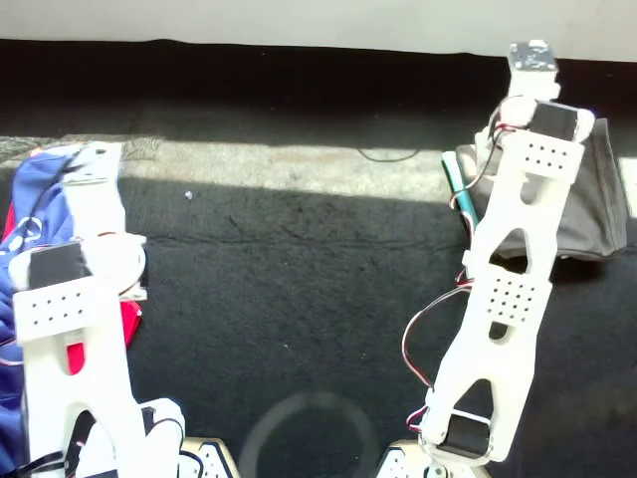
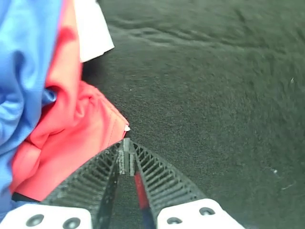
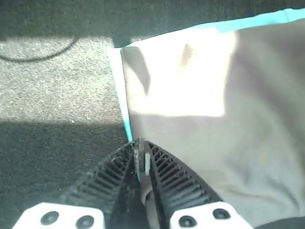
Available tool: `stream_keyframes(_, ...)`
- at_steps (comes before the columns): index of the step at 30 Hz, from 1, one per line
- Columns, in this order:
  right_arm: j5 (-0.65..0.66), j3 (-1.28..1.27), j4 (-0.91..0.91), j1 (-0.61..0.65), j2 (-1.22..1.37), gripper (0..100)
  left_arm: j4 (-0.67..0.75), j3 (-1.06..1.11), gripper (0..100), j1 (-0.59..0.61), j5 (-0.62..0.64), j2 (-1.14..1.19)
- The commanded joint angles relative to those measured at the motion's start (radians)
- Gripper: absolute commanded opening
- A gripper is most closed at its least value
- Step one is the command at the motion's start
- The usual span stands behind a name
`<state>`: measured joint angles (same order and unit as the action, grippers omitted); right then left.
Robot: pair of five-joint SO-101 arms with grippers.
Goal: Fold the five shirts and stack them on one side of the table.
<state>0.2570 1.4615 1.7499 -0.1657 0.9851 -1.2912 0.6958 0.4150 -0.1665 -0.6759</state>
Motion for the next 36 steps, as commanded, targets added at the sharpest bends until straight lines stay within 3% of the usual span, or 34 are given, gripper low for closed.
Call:
stream_keyframes(1,0.012,0.018,0.016,0.015,-0.056,0.7,0.017,-0.008,1,0.124,-0.011,-0.019)
stream_keyframes(4,0.012,-0.005,0.018,0.010,-0.166,0.7,0.060,-0.013,1,0.278,-0.026,-0.019)
stream_keyframes(7,0.012,-0.148,0.018,0.007,-0.338,0.7,0.074,-0.048,1,0.429,-0.133,-0.019)
stream_keyframes(12,0.017,-0.622,0.016,0.038,-0.731,0.7,0.080,-0.102,3,0.650,-0.258,-0.018)
stream_keyframes(20,0.091,-1.333,0.010,0.186,-1.297,0.8,0.239,-0.076,19,0.912,-0.437,-0.016)
stream_keyframes(27,0.123,-1.589,0.008,0.222,-1.555,0.8,0.470,0.140,19,0.949,-0.603,-0.016)
stream_keyframes(36,0.123,-1.758,0.008,0.219,-1.710,0.8,0.611,0.286,19,0.878,-0.618,-0.008)
